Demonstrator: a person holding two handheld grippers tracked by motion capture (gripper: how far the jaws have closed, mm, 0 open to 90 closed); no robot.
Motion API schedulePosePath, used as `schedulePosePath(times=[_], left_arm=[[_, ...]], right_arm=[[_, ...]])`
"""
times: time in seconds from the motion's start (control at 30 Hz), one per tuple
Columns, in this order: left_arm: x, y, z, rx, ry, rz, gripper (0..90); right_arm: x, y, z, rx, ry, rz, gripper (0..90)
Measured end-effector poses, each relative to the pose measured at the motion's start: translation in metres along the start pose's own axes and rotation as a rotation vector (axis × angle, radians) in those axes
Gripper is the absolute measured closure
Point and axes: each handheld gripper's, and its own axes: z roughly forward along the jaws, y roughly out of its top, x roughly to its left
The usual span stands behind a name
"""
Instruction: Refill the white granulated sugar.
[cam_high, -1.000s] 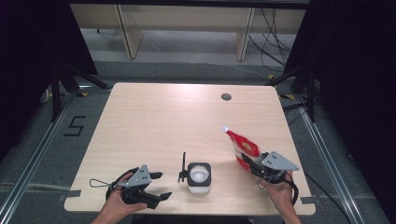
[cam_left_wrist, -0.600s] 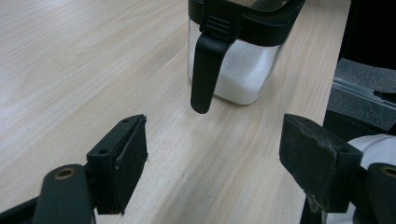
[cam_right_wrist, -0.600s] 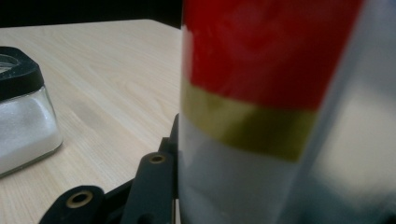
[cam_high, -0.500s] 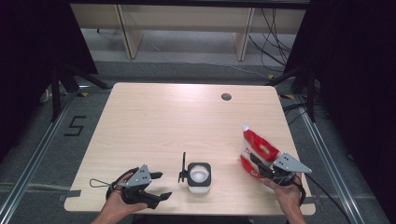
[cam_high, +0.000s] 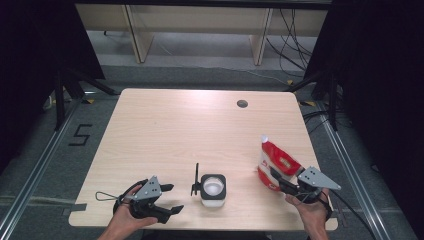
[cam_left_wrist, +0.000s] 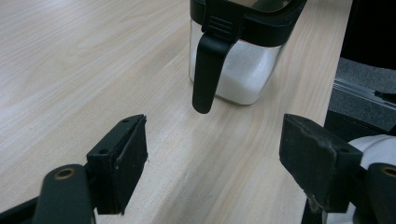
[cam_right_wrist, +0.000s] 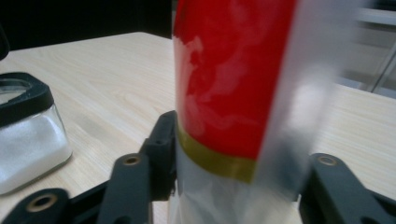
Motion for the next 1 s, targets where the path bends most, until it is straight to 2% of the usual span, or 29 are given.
schedulePosePath(times=[0.03, 0.07, 0.1, 0.13, 0.17, 0.2, 0.23, 0.27, 0.33, 0.37, 0.4, 0.43, 0.47, 0.5, 0.53, 0.6, 0.7, 0.73, 0.77, 0.8, 0.83, 0.87, 0.9, 0.93, 0.97, 1.0], left_arm=[[0.000, 0.000, 0.000, -0.004, -0.006, -0.005, 23.1], [0.000, 0.000, 0.000, -0.001, -0.005, -0.001, 23.1], [0.000, 0.000, 0.001, 0.002, -0.001, 0.007, 23.1], [-0.002, 0.000, 0.001, -0.008, -0.003, -0.006, 23.1], [-0.002, 0.000, 0.002, -0.012, -0.007, -0.008, 23.1], [-0.001, 0.000, 0.001, -0.005, -0.007, 0.002, 23.1], [0.001, 0.001, 0.000, 0.002, -0.007, 0.030, 23.1], [0.001, 0.001, 0.001, -0.002, -0.009, 0.029, 23.1], [0.000, 0.000, 0.001, -0.011, -0.009, -0.011, 23.1], [0.001, 0.000, 0.000, -0.006, 0.000, -0.003, 23.1], [0.002, 0.001, 0.000, -0.014, -0.003, 0.009, 23.2], [0.002, 0.001, 0.001, -0.026, -0.010, 0.004, 23.2], [0.002, 0.001, 0.000, -0.023, -0.010, 0.002, 23.2], [0.002, 0.001, 0.000, -0.015, -0.005, 0.015, 23.2], [0.000, 0.001, 0.000, -0.015, -0.002, -0.013, 23.2], [0.000, 0.001, 0.000, -0.019, -0.004, -0.018, 23.2], [-0.001, 0.000, 0.000, -0.017, 0.001, -0.017, 23.2], [0.000, 0.000, 0.000, -0.017, -0.003, -0.016, 23.2], [0.001, 0.001, -0.001, -0.007, 0.002, -0.002, 23.2], [0.001, 0.001, 0.000, -0.021, -0.002, -0.014, 23.2], [0.001, 0.001, 0.000, -0.020, -0.002, -0.014, 23.2], [0.001, 0.001, 0.000, -0.020, -0.002, -0.016, 23.2], [0.000, 0.001, 0.001, -0.022, -0.003, -0.022, 23.2], [0.001, 0.001, 0.000, -0.020, -0.006, -0.001, 23.2], [0.001, 0.001, 0.000, -0.023, -0.006, -0.006, 23.2], [0.001, 0.001, 0.001, -0.028, -0.008, -0.013, 23.1]], right_arm=[[0.000, 0.000, -0.002, -0.008, 0.000, 0.007, 47.6], [0.001, -0.002, -0.004, -0.004, -0.008, 0.045, 45.9], [-0.001, -0.002, -0.004, -0.012, -0.001, 0.023, 45.1], [0.001, -0.003, -0.007, -0.006, -0.011, 0.054, 44.0], [0.002, -0.004, -0.009, -0.011, -0.011, 0.063, 42.6], [0.000, -0.004, -0.010, -0.011, -0.009, 0.039, 41.8], [0.002, -0.004, -0.014, 0.010, -0.020, 0.060, 40.6], [0.003, -0.005, -0.015, -0.001, -0.027, 0.060, 39.6], [0.003, -0.004, -0.019, 0.015, -0.024, 0.044, 38.0], [0.005, -0.005, -0.020, 0.007, -0.033, 0.064, 36.9], [0.005, -0.005, -0.023, 0.018, -0.026, 0.059, 36.1], [0.007, -0.004, -0.025, 0.028, -0.029, 0.060, 35.2], [0.009, -0.006, -0.026, 0.012, -0.055, 0.062, 34.3], [0.013, -0.006, -0.029, 0.046, -0.060, 0.091, 33.6], [0.011, -0.006, -0.029, 0.037, -0.043, 0.060, 33.2], [0.012, -0.008, -0.032, 0.054, -0.041, 0.064, 33.1], [0.017, -0.009, -0.037, 0.052, -0.059, 0.110, 33.1], [0.016, -0.009, -0.037, 0.060, -0.046, 0.087, 32.5], [0.018, -0.009, -0.038, 0.063, -0.064, 0.094, 31.9], [0.018, -0.009, -0.039, 0.061, -0.066, 0.075, 31.7], [0.018, -0.010, -0.039, 0.065, -0.059, 0.089, 31.3], [0.018, -0.011, -0.038, 0.056, -0.052, 0.073, 30.7], [0.019, -0.011, -0.040, 0.074, -0.057, 0.085, 30.1], [0.021, -0.012, -0.041, 0.079, -0.066, 0.098, 30.0], [0.022, -0.012, -0.042, 0.080, -0.064, 0.105, 29.6], [0.020, -0.012, -0.042, 0.071, -0.058, 0.068, 28.7]])
